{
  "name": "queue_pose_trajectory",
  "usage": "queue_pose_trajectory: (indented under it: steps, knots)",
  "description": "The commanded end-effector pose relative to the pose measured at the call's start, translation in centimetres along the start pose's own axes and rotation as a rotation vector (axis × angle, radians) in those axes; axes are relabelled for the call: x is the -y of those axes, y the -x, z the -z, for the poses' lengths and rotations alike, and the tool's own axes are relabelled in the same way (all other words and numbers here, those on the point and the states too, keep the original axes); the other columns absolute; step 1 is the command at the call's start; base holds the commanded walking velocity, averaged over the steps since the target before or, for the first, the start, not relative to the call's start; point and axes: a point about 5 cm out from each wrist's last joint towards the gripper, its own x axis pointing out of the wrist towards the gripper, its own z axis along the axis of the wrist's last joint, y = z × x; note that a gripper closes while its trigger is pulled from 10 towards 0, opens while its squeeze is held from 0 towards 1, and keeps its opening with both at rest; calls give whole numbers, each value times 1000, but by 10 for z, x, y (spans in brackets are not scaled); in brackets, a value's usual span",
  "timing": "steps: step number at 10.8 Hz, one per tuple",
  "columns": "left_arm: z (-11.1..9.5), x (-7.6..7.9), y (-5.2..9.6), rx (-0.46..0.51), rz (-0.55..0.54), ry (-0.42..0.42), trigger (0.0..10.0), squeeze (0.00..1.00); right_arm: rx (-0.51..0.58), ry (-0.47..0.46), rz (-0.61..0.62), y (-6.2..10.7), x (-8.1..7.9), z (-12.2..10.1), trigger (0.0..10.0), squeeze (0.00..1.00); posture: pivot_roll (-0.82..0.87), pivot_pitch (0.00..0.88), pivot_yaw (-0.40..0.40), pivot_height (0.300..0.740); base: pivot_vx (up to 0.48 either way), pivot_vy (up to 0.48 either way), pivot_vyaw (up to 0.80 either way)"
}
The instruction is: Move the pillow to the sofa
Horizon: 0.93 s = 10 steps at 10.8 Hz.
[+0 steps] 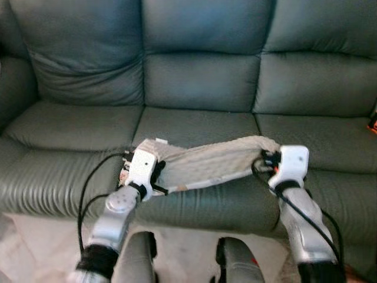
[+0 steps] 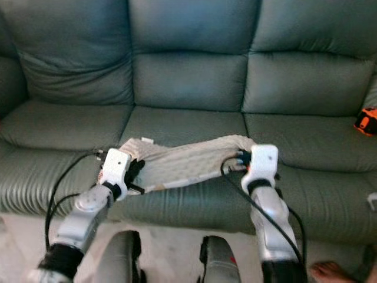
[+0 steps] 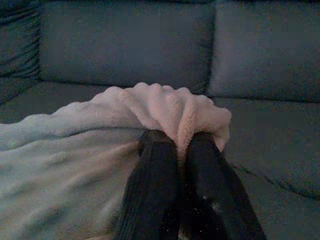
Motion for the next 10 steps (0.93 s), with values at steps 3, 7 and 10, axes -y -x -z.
queue_pose_trajectory:
  steps: [3, 7, 10]
  knots:
    - [-15, -19, -13, 39, -77, 14, 10000, 0, -23, -6, -59, -14, -15, -5, 10000, 0, -28, 104, -36, 627, 0, 0, 0]
    - [-19, -29, -31, 21, -148, 18, 10000, 0, -51, 67, -68, -33, -24, -3, 10000, 0, -14, 155, -30, 627, 0, 0, 0]
    - [-31, 16, -52, 58, -46, 14, 10000, 0, -13, 161, 27, -42, -5, -11, 10000, 0, -32, 171, -24, 627, 0, 0, 0]
